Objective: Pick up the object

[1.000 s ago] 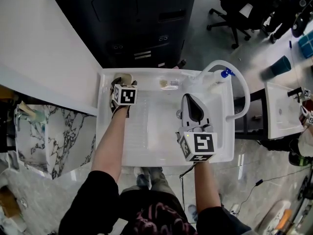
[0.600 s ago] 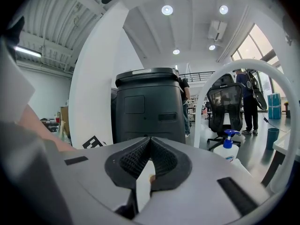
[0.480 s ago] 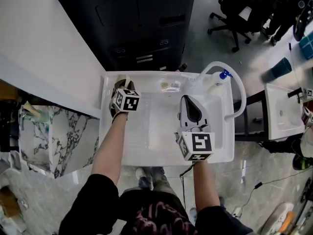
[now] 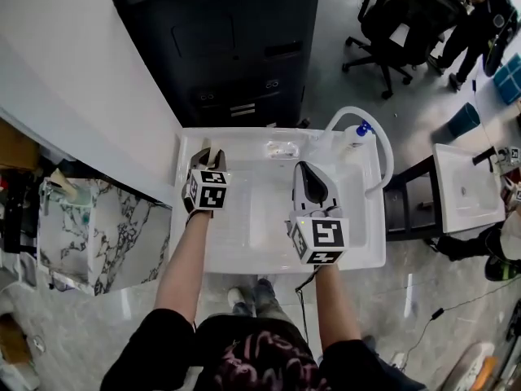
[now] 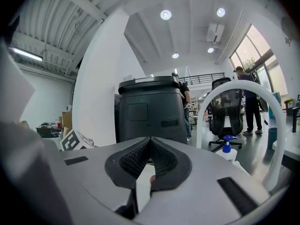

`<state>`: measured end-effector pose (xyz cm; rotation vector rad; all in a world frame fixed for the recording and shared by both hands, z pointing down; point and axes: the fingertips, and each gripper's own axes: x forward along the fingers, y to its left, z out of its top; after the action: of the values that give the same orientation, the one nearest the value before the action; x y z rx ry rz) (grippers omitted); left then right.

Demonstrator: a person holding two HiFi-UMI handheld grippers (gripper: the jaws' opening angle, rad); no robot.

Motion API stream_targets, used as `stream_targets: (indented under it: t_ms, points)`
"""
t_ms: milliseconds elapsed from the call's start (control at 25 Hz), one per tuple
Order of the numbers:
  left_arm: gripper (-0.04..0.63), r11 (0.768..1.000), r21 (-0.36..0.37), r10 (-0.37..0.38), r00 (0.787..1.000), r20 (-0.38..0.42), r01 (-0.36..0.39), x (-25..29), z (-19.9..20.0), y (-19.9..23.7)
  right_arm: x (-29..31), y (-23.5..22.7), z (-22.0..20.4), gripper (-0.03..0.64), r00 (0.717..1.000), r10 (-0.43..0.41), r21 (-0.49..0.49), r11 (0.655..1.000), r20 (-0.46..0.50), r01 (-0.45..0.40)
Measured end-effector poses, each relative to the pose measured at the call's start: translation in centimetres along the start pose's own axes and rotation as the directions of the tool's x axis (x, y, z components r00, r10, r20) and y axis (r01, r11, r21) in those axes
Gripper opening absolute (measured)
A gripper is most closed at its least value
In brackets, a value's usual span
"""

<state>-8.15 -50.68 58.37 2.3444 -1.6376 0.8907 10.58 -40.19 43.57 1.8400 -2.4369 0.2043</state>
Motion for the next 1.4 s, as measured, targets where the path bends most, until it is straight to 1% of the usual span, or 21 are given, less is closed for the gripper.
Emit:
stream_targets:
  t_ms: [160, 320, 480, 680, 1000, 1160, 1400]
  points:
    - [0.064, 1.000, 0.027, -0.012, 0.997, 0.076, 0.010, -4.1, 2.2, -1.0, -0.9, 0.9, 1.0, 0.015, 1.000, 0.007, 0.003, 1.000, 0.021, -0.007]
    - [0.064, 0.998, 0.054, -0.034, 0.986, 0.161, 0.026, -8.7, 4.8, -2.1, -1.9, 1.7, 1.7, 0.015, 0.999, 0.009, -0.005, 1.000, 0.031, -0.009]
    - [0.064, 0.999, 0.023, -0.051, 0.971, 0.235, 0.047, -13.2, 7.5, -2.5, -2.9, 2.1, 2.4, 0.015, 0.999, 0.001, -0.001, 1.000, 0.040, -0.001]
    - [0.066, 0.998, 0.030, -0.054, 0.950, 0.307, 0.047, -18.4, 9.7, -3.0, -4.2, 3.0, 3.1, 0.015, 0.999, 0.005, -0.014, 1.000, 0.046, -0.004]
    - [0.066, 0.998, 0.027, -0.059, 0.920, 0.387, 0.053, -24.4, 10.7, -3.3, -6.1, 4.4, 4.1, 0.015, 0.998, 0.002, -0.024, 1.000, 0.059, -0.001]
    - [0.066, 0.998, 0.020, -0.064, 0.905, 0.421, 0.061, -25.8, 10.6, -3.2, -7.0, 4.8, 4.4, 0.015, 0.998, -0.002, -0.034, 0.999, 0.065, 0.004]
    - [0.066, 0.998, 0.009, -0.052, 0.890, 0.452, 0.054, -26.9, 10.4, -3.0, -8.4, 5.1, 4.9, 0.015, 0.997, -0.010, -0.052, 0.999, 0.072, 0.014]
